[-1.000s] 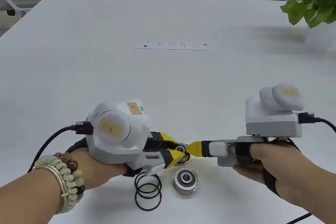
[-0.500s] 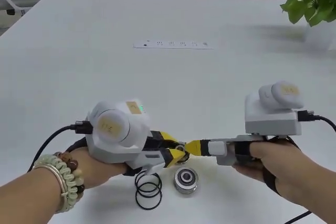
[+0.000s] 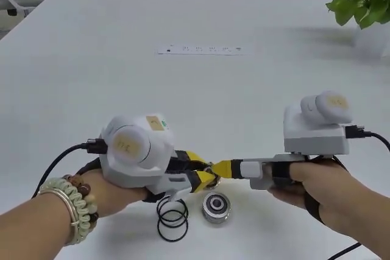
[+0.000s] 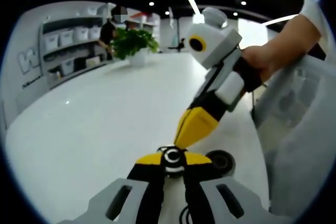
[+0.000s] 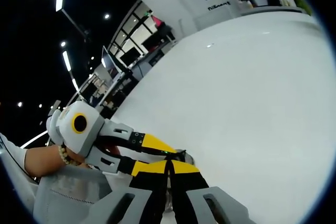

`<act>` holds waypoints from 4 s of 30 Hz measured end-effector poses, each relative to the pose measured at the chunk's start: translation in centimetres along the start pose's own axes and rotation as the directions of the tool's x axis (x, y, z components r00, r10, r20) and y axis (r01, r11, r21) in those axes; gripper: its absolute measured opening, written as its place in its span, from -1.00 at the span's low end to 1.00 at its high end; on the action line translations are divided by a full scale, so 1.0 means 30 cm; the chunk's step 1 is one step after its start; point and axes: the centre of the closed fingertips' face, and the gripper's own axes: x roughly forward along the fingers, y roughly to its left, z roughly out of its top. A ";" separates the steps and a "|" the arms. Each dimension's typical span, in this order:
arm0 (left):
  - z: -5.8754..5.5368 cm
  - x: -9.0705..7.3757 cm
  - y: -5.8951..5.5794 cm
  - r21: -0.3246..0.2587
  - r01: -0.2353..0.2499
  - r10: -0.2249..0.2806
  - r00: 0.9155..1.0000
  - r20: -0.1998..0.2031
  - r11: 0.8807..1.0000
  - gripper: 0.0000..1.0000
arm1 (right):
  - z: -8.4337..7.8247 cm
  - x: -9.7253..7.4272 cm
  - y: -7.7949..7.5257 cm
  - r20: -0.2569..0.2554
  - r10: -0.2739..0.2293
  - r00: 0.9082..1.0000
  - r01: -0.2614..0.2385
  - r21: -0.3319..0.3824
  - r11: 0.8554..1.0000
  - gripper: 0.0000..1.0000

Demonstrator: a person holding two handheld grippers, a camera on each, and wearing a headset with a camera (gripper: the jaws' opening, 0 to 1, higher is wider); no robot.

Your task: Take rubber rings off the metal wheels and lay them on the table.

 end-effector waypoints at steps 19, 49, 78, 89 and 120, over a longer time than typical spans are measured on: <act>0.001 -0.001 0.001 -0.010 0.002 -0.002 1.000 0.009 1.000 -0.72 | 0.005 0.004 0.043 0.012 0.048 0.999 -0.048 -0.012 0.999 -1.00; 0.142 -0.086 0.025 -0.002 -0.030 0.030 1.000 0.011 1.000 -0.47 | 0.048 -0.026 0.032 0.065 0.022 0.998 -0.026 0.059 0.998 -1.00; 0.243 -0.544 -0.051 0.030 -0.157 0.155 0.985 0.072 0.987 0.32 | 0.071 -0.007 0.166 0.075 0.159 0.984 -0.162 0.037 0.986 -1.00; 0.096 -0.631 -0.064 -0.093 -0.233 0.238 0.971 0.035 0.968 0.35 | -0.001 0.024 0.228 -0.032 0.208 0.978 -0.208 -0.012 0.978 -1.00; -0.078 -0.597 -0.135 -0.183 -0.210 0.198 0.977 -0.078 0.961 0.30 | -0.164 0.063 0.241 -0.260 0.207 0.943 -0.240 -0.099 0.966 -1.00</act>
